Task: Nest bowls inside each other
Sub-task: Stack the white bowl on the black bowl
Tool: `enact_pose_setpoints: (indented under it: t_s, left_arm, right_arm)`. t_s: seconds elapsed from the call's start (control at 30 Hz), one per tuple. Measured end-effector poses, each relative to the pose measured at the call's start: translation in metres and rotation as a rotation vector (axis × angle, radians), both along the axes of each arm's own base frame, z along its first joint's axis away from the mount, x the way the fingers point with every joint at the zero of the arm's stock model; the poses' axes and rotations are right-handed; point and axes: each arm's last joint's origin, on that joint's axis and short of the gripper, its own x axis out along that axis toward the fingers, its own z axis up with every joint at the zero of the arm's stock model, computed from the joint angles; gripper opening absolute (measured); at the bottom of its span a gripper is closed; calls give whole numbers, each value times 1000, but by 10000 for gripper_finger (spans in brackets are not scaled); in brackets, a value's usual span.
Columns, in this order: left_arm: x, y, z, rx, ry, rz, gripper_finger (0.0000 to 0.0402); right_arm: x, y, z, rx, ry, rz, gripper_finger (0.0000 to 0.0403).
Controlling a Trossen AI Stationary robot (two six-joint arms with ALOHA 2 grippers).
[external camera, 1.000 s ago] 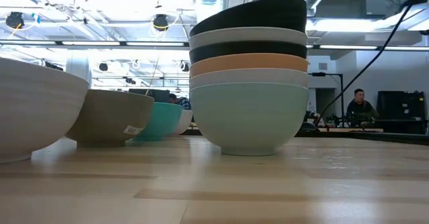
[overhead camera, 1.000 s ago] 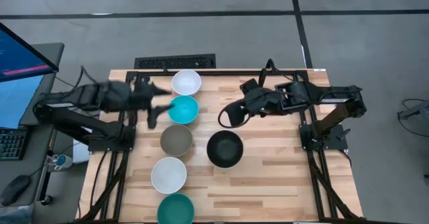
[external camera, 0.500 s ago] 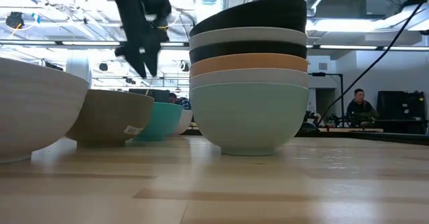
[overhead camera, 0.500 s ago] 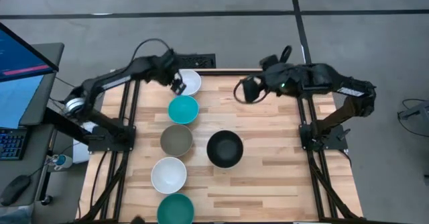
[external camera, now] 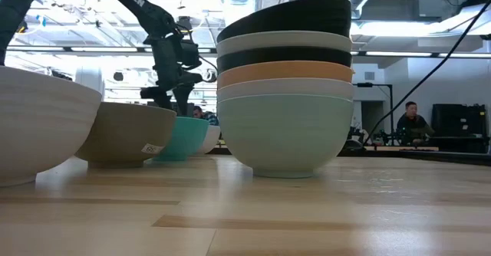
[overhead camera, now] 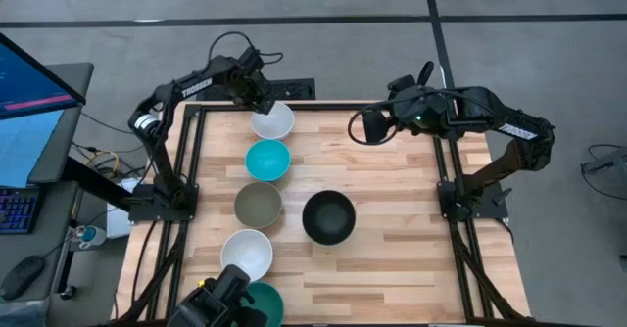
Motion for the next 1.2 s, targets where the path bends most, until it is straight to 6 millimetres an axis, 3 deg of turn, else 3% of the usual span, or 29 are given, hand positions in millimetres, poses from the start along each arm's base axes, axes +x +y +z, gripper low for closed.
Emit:
enact_pose_setpoints:
  t_s: [0.27,0.97,1.1,1.2]
  left_arm:
    - [-1,11,5,-15,16,-23,222]
    - [-5,26,-38,-196,30,-11,221]
    - [-3,25,-38,-215,-9,-33,192]
    - [-3,24,-37,-231,-24,-46,135]
  right_arm:
    - [-2,0,-2,-19,49,13,311]
    - [-2,0,-2,-29,58,23,311]
    - [-2,0,-2,-29,58,23,311]
    - [-2,0,-2,-29,59,23,311]
